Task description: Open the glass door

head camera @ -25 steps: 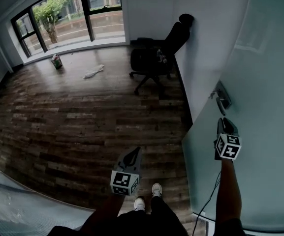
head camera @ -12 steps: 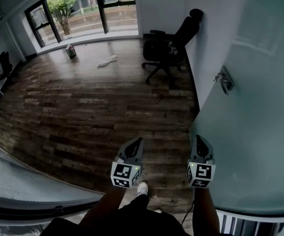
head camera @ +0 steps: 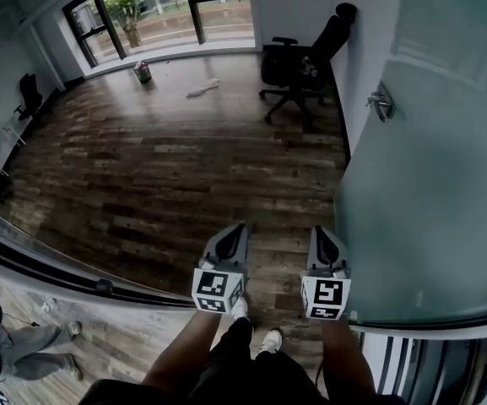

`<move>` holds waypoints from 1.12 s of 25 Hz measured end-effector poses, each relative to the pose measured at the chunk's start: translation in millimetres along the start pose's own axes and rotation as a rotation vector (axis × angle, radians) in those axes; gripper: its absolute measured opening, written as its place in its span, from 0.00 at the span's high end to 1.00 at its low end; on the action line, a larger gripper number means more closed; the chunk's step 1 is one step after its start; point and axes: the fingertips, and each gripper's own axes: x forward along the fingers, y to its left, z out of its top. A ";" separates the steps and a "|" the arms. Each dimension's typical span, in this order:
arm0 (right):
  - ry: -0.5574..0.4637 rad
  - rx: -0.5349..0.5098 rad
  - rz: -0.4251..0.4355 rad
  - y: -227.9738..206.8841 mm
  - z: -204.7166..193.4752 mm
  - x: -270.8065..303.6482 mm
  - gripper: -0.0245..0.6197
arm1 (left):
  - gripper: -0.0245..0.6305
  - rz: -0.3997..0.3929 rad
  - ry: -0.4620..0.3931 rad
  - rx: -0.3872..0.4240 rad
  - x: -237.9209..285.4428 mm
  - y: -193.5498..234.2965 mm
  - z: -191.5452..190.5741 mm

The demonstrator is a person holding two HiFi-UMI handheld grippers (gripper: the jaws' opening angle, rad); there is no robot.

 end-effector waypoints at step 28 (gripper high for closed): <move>-0.006 0.036 -0.045 211.5 -4.9 -320.0 0.94 | 0.96 -0.076 -0.009 -0.013 -361.1 -67.4 -36.6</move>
